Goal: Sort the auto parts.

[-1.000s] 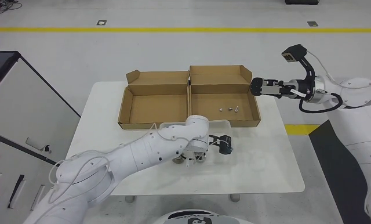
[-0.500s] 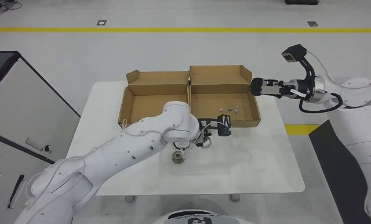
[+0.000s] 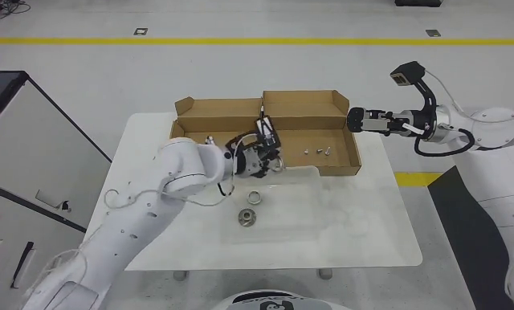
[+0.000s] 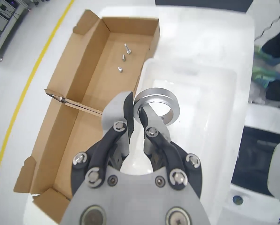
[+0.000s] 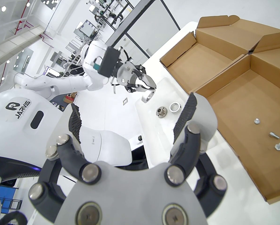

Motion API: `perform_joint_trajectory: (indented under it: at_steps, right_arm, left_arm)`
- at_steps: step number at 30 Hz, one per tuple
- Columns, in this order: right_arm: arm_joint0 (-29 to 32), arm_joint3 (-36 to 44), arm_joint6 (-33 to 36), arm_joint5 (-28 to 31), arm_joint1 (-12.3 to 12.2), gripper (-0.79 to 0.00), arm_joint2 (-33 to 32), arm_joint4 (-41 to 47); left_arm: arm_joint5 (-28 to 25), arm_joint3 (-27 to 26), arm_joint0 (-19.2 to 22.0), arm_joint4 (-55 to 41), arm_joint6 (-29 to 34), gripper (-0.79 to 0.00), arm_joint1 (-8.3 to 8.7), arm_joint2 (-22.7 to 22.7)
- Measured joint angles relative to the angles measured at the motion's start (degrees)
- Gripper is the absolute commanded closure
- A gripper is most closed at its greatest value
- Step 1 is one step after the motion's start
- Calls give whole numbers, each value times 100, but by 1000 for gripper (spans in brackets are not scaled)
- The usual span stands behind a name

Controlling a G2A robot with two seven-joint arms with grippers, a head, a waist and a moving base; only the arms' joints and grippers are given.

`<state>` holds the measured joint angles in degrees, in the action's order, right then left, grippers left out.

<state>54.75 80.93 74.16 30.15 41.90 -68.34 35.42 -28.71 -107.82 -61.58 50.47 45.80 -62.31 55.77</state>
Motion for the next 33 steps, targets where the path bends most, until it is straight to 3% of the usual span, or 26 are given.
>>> perform_joint_trajectory:
  at_steps: [8,14,26,33]
  right_arm:
    - [0,0,0,0,0,-785,0,0]
    - [0,0,0,0,0,-785,0,0]
    - [0,0,0,0,0,-785,0,0]
    - [0,0,0,0,0,-785,0,0]
  left_arm:
    - [-169,-194,-777,-1074,-1817,0,132,1282]
    - [-636,-264,-1124,-1870,-2941,0,149,1818]
    - [-1787,-541,-1442,-2259,-4673,0,94,2250]
    - [-1817,-548,-1440,-2229,-4752,0,90,2273]
